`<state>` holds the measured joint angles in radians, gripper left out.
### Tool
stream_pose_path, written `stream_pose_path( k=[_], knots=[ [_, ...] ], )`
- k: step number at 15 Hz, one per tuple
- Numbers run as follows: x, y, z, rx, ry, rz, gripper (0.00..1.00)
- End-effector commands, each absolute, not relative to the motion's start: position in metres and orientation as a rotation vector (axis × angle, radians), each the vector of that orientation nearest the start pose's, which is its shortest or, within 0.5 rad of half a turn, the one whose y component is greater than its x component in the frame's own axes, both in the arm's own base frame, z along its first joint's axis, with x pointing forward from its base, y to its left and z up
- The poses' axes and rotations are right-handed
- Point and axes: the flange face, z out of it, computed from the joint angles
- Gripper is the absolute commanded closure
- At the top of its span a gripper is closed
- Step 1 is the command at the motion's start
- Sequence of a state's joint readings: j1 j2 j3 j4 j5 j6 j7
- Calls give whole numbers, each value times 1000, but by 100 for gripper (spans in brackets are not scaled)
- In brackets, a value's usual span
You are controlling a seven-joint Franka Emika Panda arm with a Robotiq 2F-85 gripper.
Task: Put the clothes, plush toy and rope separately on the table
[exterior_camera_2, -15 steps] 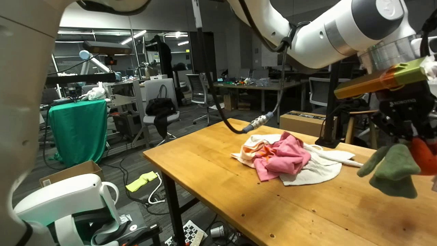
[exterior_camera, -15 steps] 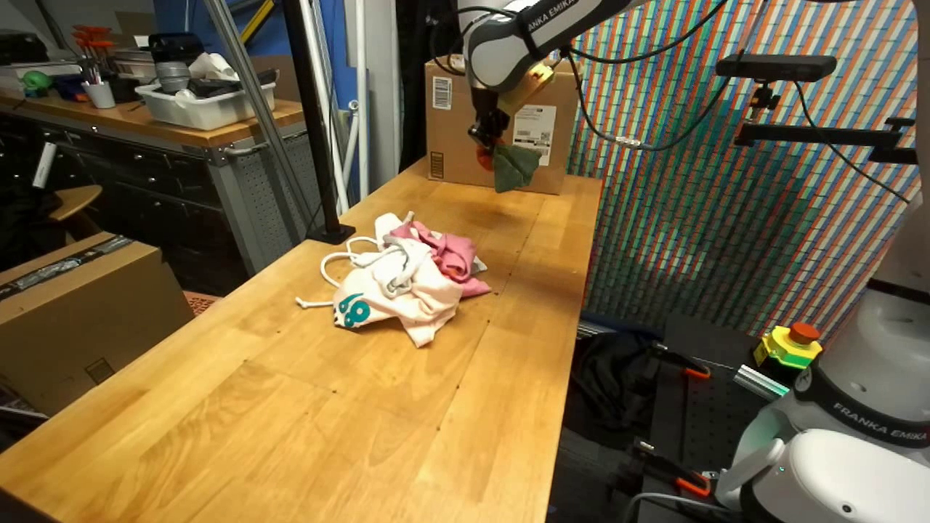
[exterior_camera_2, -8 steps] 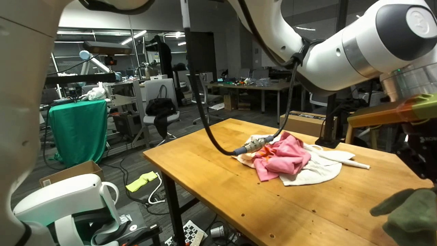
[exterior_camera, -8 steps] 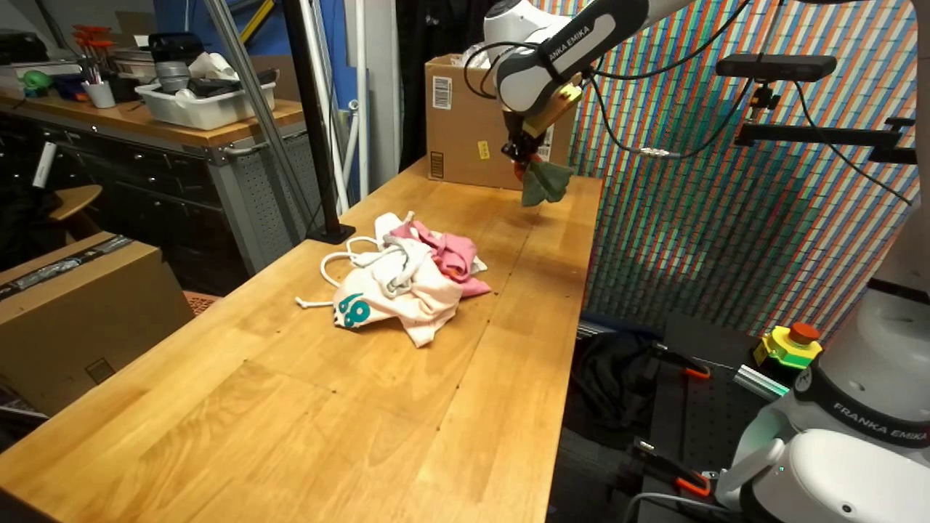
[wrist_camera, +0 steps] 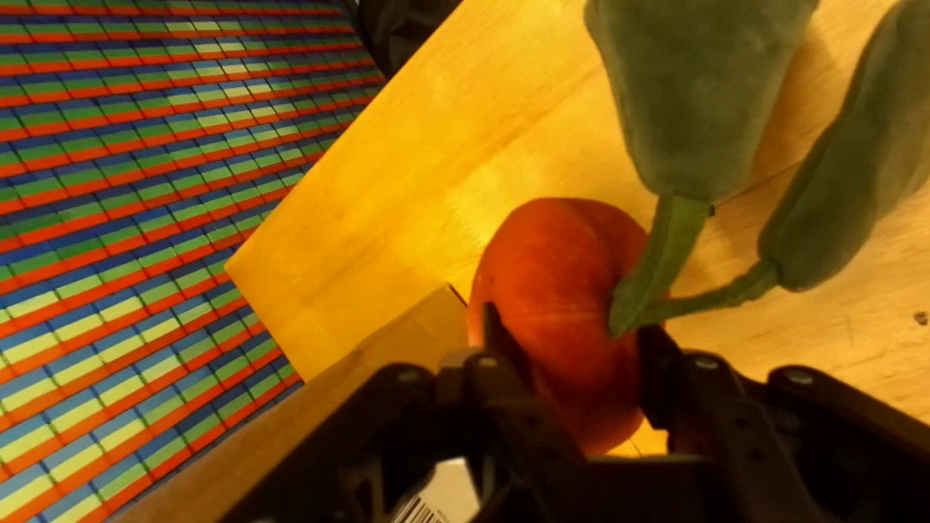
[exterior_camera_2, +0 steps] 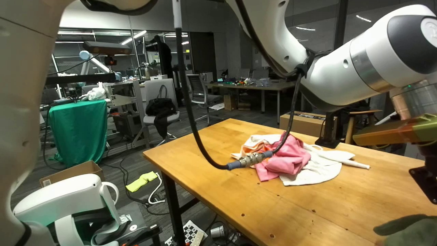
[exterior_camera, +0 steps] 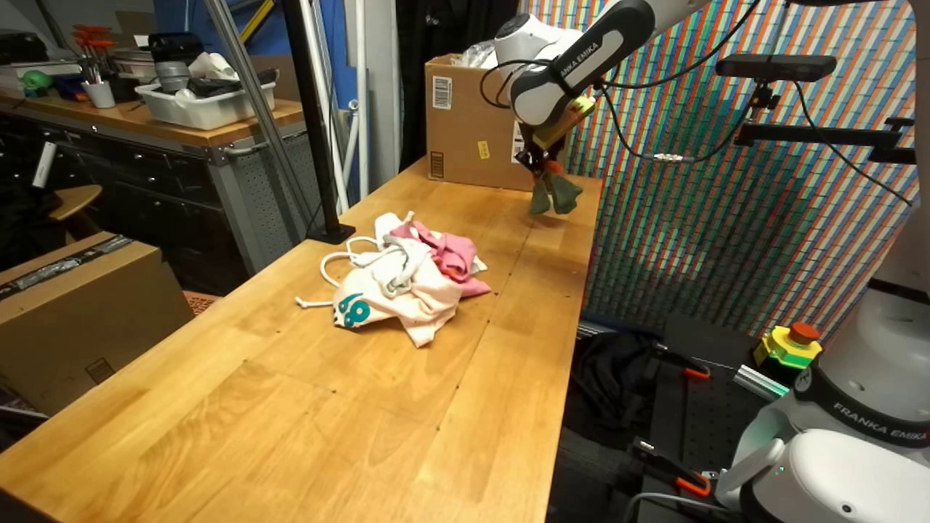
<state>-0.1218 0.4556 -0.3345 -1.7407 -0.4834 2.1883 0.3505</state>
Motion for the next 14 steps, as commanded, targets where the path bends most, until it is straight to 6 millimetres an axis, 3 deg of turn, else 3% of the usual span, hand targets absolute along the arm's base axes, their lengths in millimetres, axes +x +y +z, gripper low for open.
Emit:
stream_pose_path(
  k=[1, 4, 6, 8, 10, 14],
  knots=[
    [599, -289, 340, 2483, -684, 4, 27],
    [602, -286, 345, 2463, -702, 23, 3],
    [605, -280, 352, 2470, -702, 54, 0],
    [608, -261, 364, 2499, -660, 103, 0],
    [614, -232, 379, 2542, -581, 167, 0],
    [623, -153, 403, 2669, -366, 260, 0]
  ],
)
